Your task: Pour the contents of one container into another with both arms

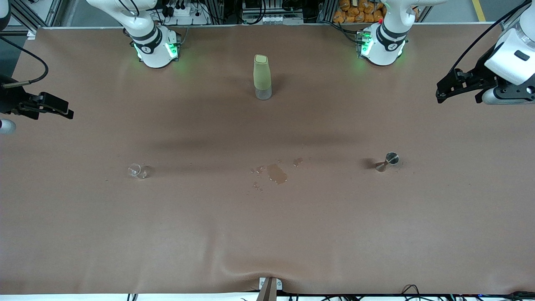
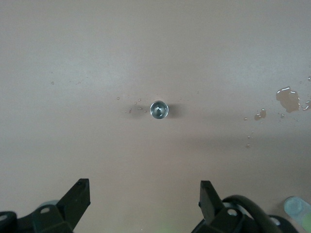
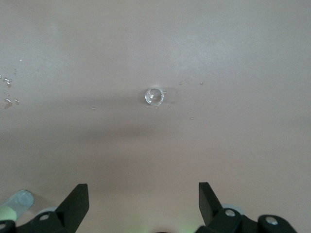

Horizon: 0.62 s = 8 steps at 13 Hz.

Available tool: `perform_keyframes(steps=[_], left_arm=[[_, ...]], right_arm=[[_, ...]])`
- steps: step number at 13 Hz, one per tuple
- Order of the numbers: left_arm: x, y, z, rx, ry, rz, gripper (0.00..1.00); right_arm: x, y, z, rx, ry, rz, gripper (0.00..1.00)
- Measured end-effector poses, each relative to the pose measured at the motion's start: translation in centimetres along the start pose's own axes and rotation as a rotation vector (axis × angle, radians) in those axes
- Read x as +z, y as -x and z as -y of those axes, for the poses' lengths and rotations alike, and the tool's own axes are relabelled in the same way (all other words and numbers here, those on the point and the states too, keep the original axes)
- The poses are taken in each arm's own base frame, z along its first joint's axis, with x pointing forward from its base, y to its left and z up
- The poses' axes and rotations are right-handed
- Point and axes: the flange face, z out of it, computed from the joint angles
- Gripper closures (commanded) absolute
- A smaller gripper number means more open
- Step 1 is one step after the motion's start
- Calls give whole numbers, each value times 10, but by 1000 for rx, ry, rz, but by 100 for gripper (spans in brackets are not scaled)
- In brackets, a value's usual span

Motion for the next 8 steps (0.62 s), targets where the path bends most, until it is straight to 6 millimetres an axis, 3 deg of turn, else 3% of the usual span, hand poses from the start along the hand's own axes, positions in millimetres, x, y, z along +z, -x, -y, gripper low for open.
perform_keyframes(steps=[8], left_arm=[[-1, 0, 1, -3, 1, -3, 0]], right_arm=[[0, 0, 3, -7, 11, 0, 0]])
